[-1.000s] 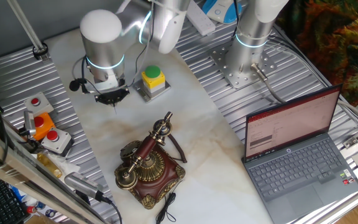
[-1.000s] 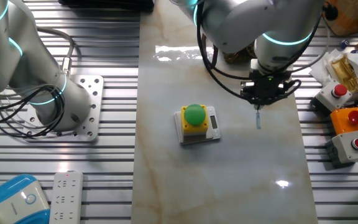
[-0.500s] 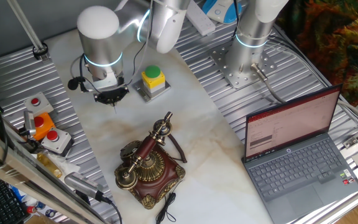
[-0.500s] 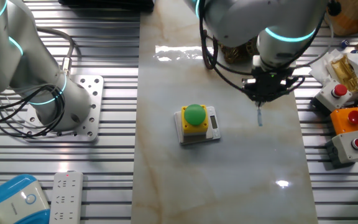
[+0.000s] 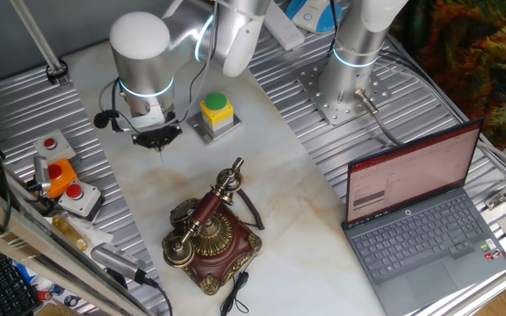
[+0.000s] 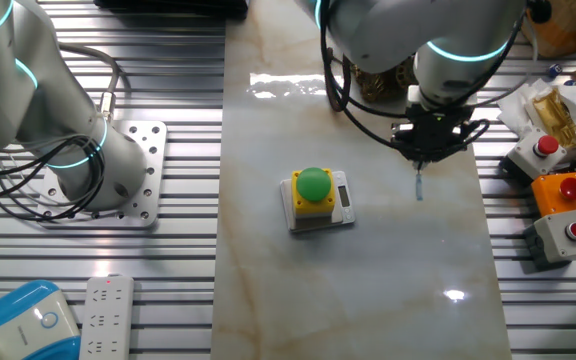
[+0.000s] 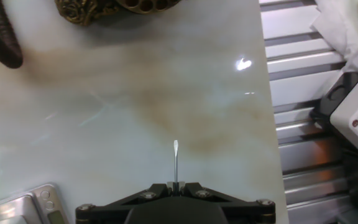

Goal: Dial a number on an old rotary phone

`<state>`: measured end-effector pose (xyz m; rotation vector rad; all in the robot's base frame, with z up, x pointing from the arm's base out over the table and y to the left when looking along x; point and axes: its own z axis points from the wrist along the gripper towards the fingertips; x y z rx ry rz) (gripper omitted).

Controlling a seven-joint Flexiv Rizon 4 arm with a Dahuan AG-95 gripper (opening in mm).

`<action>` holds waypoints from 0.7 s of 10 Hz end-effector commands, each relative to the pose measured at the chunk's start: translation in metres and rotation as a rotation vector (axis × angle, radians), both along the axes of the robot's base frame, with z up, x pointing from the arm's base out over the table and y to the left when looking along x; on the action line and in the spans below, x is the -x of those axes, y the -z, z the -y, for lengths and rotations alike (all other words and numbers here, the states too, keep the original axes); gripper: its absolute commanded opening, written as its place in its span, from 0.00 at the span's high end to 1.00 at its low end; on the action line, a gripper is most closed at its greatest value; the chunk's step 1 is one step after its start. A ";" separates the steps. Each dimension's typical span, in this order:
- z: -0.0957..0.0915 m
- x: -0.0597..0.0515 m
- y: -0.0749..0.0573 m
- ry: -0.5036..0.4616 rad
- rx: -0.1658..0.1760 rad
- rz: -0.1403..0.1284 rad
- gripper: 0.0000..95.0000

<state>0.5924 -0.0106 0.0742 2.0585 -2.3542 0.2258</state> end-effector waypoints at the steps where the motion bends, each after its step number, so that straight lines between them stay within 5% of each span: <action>1: -0.002 -0.001 -0.001 0.036 -0.009 -0.003 1.00; 7: -0.012 -0.005 -0.013 0.112 0.005 0.003 1.00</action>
